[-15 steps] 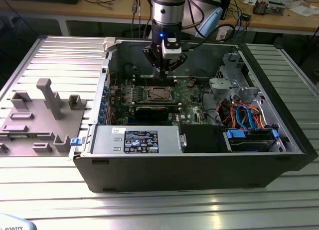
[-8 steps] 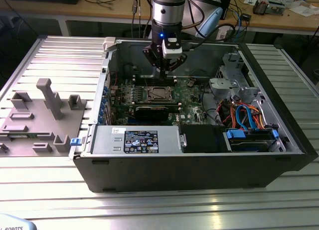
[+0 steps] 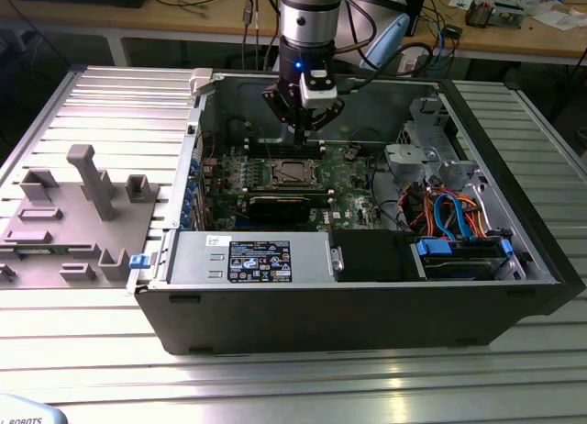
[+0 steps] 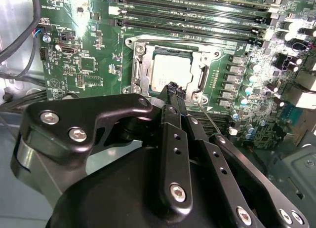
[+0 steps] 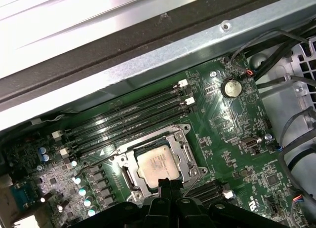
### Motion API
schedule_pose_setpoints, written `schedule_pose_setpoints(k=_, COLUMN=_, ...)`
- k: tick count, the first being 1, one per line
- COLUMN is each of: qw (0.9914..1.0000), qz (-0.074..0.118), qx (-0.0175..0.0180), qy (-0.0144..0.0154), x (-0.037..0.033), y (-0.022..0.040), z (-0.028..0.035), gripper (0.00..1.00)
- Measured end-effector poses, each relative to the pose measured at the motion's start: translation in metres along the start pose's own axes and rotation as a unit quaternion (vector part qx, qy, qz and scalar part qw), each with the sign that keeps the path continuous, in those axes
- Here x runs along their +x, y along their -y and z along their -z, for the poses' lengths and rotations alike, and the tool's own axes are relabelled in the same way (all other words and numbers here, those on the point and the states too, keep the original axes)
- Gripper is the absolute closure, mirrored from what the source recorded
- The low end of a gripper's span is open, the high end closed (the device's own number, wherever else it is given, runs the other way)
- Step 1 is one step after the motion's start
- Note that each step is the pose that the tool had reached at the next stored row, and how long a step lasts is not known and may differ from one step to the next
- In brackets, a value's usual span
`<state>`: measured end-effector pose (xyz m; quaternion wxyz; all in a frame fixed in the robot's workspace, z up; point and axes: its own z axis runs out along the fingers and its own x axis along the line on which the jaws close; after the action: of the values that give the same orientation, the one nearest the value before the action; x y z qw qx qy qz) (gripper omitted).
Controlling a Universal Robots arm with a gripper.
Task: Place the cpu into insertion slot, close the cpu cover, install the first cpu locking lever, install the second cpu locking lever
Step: 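Install the first cpu locking lever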
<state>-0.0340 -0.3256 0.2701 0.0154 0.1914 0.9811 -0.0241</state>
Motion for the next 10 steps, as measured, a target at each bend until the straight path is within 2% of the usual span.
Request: schedule_pose_setpoints(k=10, qw=0.99987, qz=0.016, qx=-0.0006, qy=0.0007, x=0.0000, y=0.0000, z=0.0000, gripper=0.89)
